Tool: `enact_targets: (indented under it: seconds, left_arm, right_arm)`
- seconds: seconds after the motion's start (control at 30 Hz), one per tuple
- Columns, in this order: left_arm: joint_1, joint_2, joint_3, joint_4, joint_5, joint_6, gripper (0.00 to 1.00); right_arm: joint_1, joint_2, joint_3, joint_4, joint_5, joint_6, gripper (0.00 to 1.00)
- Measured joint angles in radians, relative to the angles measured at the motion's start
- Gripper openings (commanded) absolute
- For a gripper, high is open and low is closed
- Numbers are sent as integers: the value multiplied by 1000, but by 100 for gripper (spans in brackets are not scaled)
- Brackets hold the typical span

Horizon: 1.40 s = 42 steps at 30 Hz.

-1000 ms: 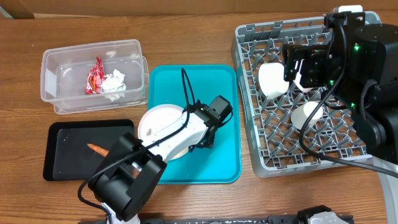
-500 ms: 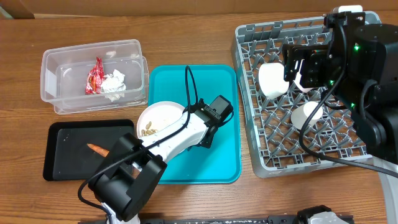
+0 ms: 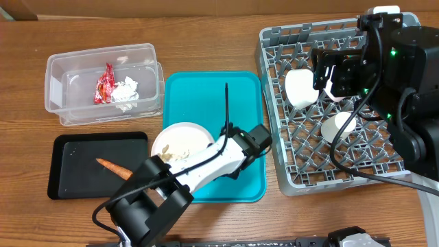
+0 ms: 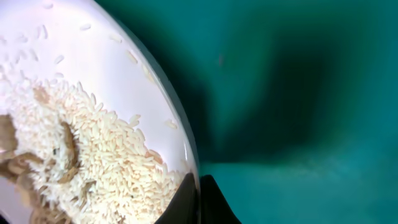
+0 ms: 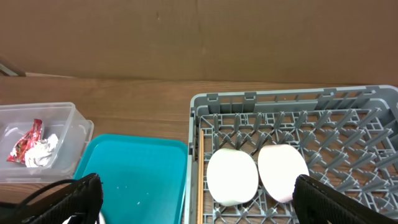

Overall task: Sort waste into correct bins and load items into the dishwasher
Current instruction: 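Grasp the white plate rim with left gripper and lift it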

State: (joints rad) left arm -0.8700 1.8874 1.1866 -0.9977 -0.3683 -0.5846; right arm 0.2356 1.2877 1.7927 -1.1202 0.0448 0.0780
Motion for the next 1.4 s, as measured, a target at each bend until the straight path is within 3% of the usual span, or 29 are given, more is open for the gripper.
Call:
enact_targets:
  seconds: [0.63,0.9,1.2,1.4]
  left_arm:
    - [-11,5,80,-291,-161,-279,4]
    - [40,-58,116,-301,-163,-301,4]
    - [198,-283,118,-278,-95,-283,4]
    - [301,-309,118,-257,-14,-249,4]
  right_arm:
    - [0,0,0,0,0,1,100]
    - [0,0,0,0,0,0,100]
    - [0,0,0,0,-1,0,100]
    - [0,0,0,0,0,0,100]
